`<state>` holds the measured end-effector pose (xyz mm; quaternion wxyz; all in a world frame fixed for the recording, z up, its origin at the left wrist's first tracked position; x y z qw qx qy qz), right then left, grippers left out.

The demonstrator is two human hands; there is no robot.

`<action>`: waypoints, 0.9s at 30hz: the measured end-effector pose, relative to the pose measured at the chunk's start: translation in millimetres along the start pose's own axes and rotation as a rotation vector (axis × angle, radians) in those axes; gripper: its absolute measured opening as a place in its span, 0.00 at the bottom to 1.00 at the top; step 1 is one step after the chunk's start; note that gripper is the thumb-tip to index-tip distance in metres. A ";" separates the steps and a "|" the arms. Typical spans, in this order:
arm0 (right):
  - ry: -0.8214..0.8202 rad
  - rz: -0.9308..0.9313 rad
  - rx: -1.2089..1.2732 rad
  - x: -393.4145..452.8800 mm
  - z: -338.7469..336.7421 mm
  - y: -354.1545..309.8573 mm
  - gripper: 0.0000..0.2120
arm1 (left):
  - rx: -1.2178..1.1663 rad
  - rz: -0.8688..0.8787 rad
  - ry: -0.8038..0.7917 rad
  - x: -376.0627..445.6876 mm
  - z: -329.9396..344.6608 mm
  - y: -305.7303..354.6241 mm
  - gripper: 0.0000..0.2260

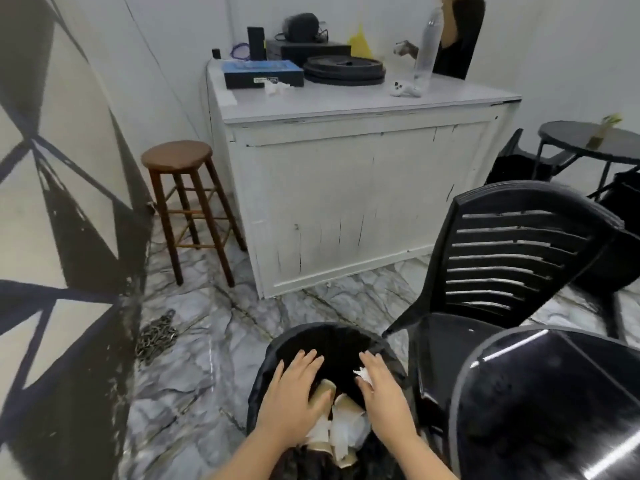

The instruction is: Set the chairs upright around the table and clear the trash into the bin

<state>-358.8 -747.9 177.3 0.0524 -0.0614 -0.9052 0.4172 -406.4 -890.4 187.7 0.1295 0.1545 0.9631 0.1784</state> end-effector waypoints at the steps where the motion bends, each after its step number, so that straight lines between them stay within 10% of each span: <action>1: -0.018 0.012 0.003 1.3 14.2 -2.8 0.22 | -0.005 -0.010 -0.011 -0.7 0.3 -14.8 0.33; 13: -0.193 0.161 -0.054 -3.5 110.9 41.6 0.21 | -0.061 -0.112 -0.100 13.1 51.7 -103.1 0.44; 27: -0.389 0.236 -0.137 12.9 235.1 194.8 0.28 | -0.016 -0.224 -0.070 79.8 194.5 -196.7 0.31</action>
Point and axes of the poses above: each hand's wrist, its own x-axis towards the middle knuckle, its own z-axis out of the palm, y = z × x, the point moved 10 cm from there along x, towards the middle knuckle, and after that the axes turned 15 degrees about -z, right-handed, at the moved point
